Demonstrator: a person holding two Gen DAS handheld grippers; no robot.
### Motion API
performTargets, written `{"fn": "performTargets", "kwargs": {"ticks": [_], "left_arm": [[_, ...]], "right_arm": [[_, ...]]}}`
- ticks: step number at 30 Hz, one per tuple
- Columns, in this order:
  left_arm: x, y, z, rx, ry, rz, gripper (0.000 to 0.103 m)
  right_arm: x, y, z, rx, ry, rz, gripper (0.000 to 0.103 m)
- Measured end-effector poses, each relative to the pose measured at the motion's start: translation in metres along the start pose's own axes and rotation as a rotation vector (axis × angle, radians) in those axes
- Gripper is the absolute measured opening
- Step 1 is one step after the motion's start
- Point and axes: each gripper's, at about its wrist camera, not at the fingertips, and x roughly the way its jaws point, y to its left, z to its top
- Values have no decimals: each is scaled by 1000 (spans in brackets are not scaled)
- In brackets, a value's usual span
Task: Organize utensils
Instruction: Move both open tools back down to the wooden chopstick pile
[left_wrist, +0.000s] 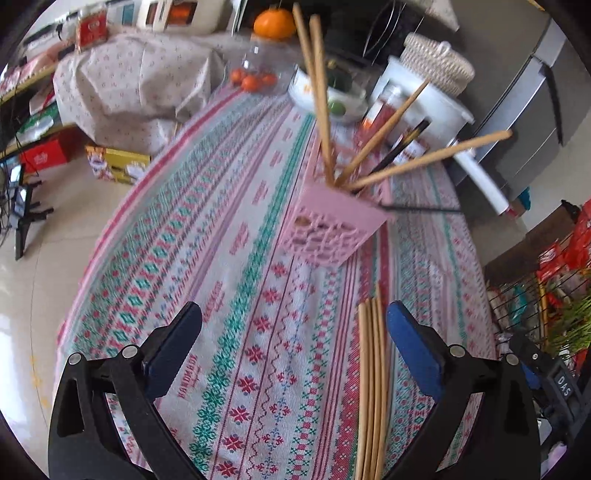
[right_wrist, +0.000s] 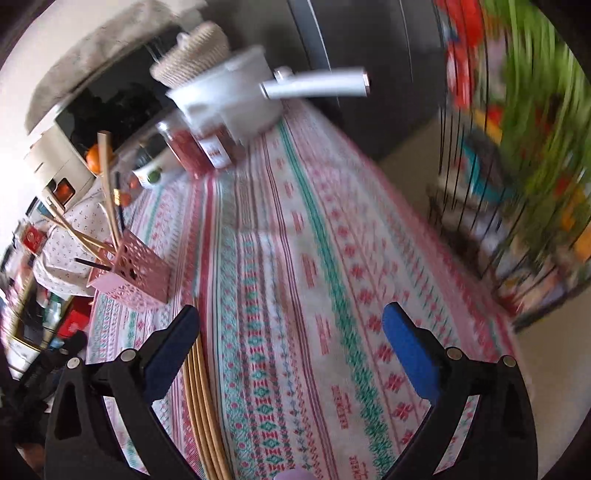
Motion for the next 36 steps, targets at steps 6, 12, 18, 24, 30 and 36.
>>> {"fn": "performTargets", "kwargs": {"ticks": [6, 12, 18, 24, 30, 36], "left_arm": [[40, 3, -5, -48, 146, 8, 96], [68, -3, -10, -92, 227, -5, 96], [77, -26, -16, -48, 182, 56, 96], [87, -48, -21, 3, 158, 129, 96], [97, -61, -24, 29, 143, 176, 96], [103, -65, -23, 79, 139, 213, 96]], "right_arm": [[16, -21, -3, 134, 121, 62, 96], [27, -23, -11, 161, 211, 86, 96], [30, -31, -13, 218, 257, 121, 96], [30, -33, -13, 218, 278, 134, 96], [25, -40, -13, 232, 274, 139, 96], [28, -40, -14, 240, 294, 142, 96]]}}
